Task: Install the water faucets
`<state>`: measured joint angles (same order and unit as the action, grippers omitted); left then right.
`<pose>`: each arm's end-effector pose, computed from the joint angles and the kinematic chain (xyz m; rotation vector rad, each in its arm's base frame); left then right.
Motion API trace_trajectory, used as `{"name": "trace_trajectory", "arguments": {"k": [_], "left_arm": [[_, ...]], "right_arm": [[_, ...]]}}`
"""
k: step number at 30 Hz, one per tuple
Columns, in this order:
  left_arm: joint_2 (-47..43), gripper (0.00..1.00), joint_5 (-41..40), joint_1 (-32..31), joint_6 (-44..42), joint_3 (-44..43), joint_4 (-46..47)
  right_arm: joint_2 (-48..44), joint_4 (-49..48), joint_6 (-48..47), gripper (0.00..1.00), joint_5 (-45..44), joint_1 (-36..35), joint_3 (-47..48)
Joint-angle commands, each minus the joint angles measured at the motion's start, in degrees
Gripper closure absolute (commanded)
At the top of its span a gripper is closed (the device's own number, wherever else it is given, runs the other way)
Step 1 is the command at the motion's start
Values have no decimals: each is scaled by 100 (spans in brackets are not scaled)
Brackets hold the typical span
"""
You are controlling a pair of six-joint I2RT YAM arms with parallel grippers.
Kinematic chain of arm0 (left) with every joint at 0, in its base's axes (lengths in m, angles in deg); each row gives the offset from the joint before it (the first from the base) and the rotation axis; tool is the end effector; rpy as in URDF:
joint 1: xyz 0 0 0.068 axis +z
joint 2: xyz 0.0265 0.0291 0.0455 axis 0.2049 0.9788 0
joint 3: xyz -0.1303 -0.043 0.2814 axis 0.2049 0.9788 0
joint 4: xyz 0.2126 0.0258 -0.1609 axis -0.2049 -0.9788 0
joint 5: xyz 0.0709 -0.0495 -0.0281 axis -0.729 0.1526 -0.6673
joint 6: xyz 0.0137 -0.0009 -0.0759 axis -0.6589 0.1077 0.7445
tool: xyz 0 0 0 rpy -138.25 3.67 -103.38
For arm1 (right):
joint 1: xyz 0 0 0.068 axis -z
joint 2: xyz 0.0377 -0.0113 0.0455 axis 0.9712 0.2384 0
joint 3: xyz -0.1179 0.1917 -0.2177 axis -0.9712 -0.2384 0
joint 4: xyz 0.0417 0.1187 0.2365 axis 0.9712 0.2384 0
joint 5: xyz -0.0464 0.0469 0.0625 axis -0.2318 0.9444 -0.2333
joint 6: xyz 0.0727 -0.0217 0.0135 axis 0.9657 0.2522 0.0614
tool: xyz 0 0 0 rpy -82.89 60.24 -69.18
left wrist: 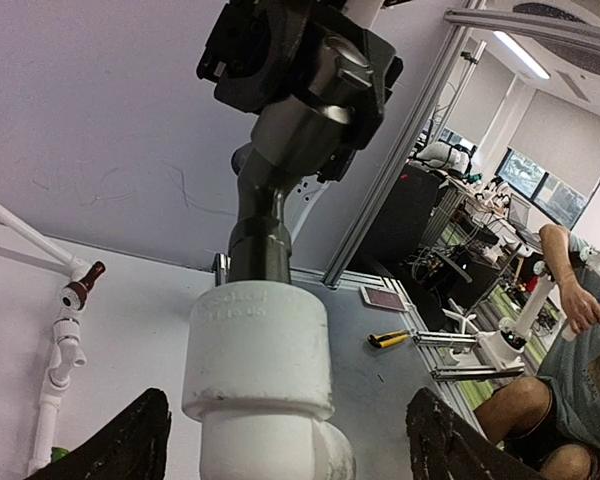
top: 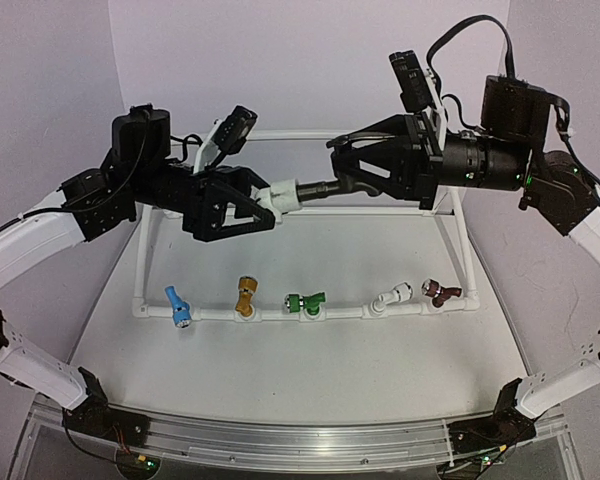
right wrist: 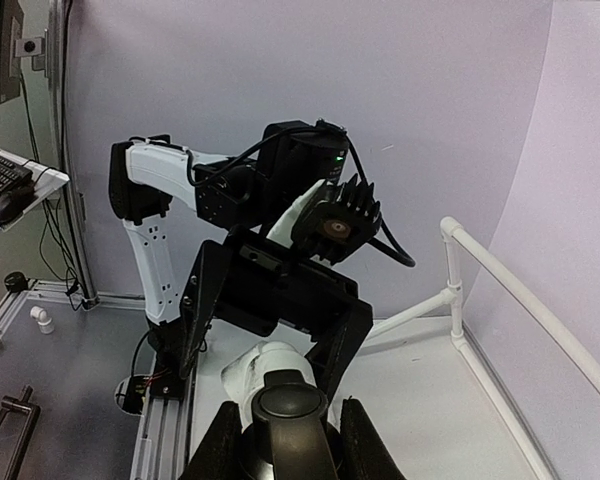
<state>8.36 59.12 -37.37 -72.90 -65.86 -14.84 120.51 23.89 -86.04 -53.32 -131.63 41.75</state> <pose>0.1522 -0.2609 0.4833 1.3319 1.3645 -1.6054 0.1303 0.2521 0.5599 -1.2780 1.0528 1.0313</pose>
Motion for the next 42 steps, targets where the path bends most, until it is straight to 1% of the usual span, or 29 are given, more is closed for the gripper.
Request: {"name": "trace_trajectory", "arguments": {"k": [1, 3, 7, 10, 13, 16, 19, 21, 22, 23, 24, 25, 26, 27, 30, 31, 33, 34, 35, 37, 38, 42], "left_arm": [[30, 28, 85, -59, -133, -336, -72], [31, 32, 31, -100, -257, -367, -138], [39, 48, -260, -176, -700, -493, -589], [-31, 54, -493, -230, -1083, -551, -832], [-190, 62, -726, -253, -1407, -451, -816], [-340, 73, -1020, -279, -1888, -301, -806], [-497, 84, -1336, -293, -2378, -137, -793], [-579, 87, -1576, -302, -2619, -45, -761], [-621, 88, -1634, -308, -2735, -10, -760], [-660, 85, -1716, -310, -2823, 18, -759], [-693, 78, -1756, -310, -2880, 43, -753], [-726, 69, -1780, -310, -2916, 64, -740], [-751, 63, -1799, -312, -2951, 77, -733], [-764, 62, -1815, -317, -2990, 78, -737], [-777, 78, -1817, -319, -3060, 65, -761], [-781, 80, -1823, -325, -3045, 82, -730], [-797, 83, -1831, -330, -2976, 119, -653], [-795, 83, -1822, -330, -2937, 131, -630], [-783, 79, -1803, -328, -2905, 129, -625], [-728, 69, -1746, -331, -2861, 91, -664], [-700, 65, -1730, -336, -2851, 64, -708], [-633, 53, -1630, -346, -2790, 17, -748]], "right_arm": [[-32, -509, 209, 100, 145, -17, 212], [-34, -509, 287, 100, 141, -16, 190], [-16, -520, 511, 100, 108, -20, 187], [31, -527, 903, 100, 88, -20, 255], [71, -553, 1367, 100, 72, -16, 283], [63, -594, 1769, 100, -14, -15, 179], [76, -590, 2057, 100, 108, -17, 40], [73, -588, 2228, 100, 192, 3, -63], [65, -592, 2258, 100, 220, 9, -109], [57, -589, 2261, 100, 250, 17, -142], [51, -588, 2253, 100, 259, 27, -152], [47, -588, 2241, 100, 259, 37, -146], [50, -588, 2232, 100, 255, 49, -132], [60, -588, 2228, 100, 248, 65, -110], [90, -574, 2260, 100, 253, 89, -115], [87, -578, 2263, 100, 243, 95, -159], [70, -579, 2256, 100, 208, 102, -231], [68, -579, 2255, 100, 207, 110, -252], [70, -579, 2254, 100, 221, 117, -266], [75, -584, 2266, 100, 274, 119, -253], [85, -584, 2271, 100, 294, 123, -237], [113, -588, 2238, 100, 339, 133, -180]]}}
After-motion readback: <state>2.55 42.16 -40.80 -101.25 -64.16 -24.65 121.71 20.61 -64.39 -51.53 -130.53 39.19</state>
